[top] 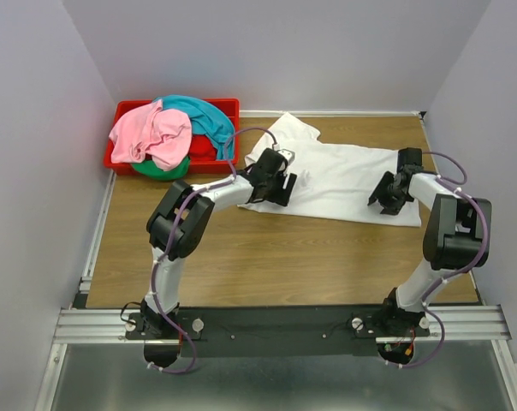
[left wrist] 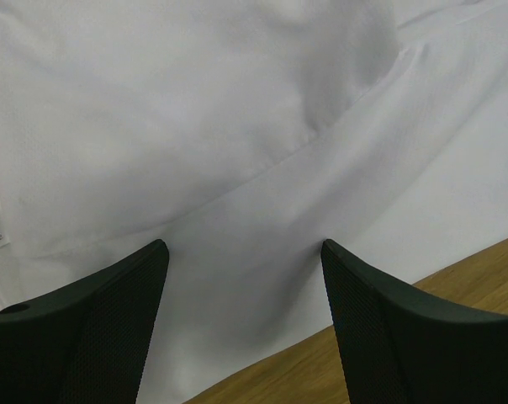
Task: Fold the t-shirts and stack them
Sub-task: Fold the tshirt
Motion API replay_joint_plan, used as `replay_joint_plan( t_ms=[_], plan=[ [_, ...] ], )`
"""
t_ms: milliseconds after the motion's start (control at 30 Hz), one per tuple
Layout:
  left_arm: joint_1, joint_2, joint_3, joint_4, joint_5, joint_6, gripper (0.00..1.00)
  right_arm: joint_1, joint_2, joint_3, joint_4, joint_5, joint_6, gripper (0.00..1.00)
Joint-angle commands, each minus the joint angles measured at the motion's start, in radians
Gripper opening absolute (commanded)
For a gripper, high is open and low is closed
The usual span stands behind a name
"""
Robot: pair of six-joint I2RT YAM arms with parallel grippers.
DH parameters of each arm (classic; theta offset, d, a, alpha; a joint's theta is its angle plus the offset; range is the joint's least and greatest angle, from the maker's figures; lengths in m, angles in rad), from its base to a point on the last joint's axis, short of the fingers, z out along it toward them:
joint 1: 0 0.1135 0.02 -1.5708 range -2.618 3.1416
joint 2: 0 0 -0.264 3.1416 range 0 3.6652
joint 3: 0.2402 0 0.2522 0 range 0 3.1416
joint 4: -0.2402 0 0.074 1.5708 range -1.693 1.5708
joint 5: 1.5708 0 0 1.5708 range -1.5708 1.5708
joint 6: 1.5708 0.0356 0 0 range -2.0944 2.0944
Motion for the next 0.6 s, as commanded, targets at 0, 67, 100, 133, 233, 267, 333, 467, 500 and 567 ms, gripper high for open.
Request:
replay_joint_plan(
  t_ms=[0, 67, 100, 133, 233, 267, 333, 467, 500, 567],
  plan=[
    [0.004, 0.004, -0.07, 0.006, -0.024, 0.013, 0.82, 0.002, 0.018, -0.076, -0.054, 0.044, 0.011, 0.58],
    [0.004, -0.014, -0.104, 0.006, -0.019, 0.011, 0.81, 0.002, -0.002, -0.096, -0.095, 0.044, 0.035, 0.58],
    [0.004, -0.022, -0.118, 0.006, -0.015, 0.008, 0.81, 0.001, -0.013, -0.105, -0.108, 0.044, 0.043, 0.58],
    [0.004, -0.04, -0.131, 0.006, -0.012, 0.005, 0.81, 0.001, -0.034, -0.129, -0.131, 0.041, 0.06, 0.59],
    [0.004, -0.072, -0.185, 0.006, 0.022, -0.007, 0.81, 0.002, -0.076, -0.162, -0.166, 0.029, 0.081, 0.59],
    [0.004, -0.076, -0.208, 0.004, 0.053, -0.009, 0.81, 0.002, -0.106, -0.186, -0.181, 0.018, 0.086, 0.59],
    [0.002, -0.089, -0.243, 0.003, 0.085, -0.015, 0.81, 0.002, -0.141, -0.218, -0.198, 0.008, 0.096, 0.59],
    [-0.004, -0.114, -0.292, -0.002, 0.137, -0.017, 0.81, 0.001, -0.178, -0.252, -0.255, -0.012, 0.107, 0.59],
    [-0.006, -0.118, -0.3, -0.002, 0.151, -0.015, 0.81, 0.001, -0.191, -0.257, -0.266, -0.012, 0.109, 0.59],
    [-0.007, -0.138, -0.325, -0.008, 0.169, -0.013, 0.81, 0.002, -0.223, -0.254, -0.296, -0.029, 0.124, 0.59]
  ],
)
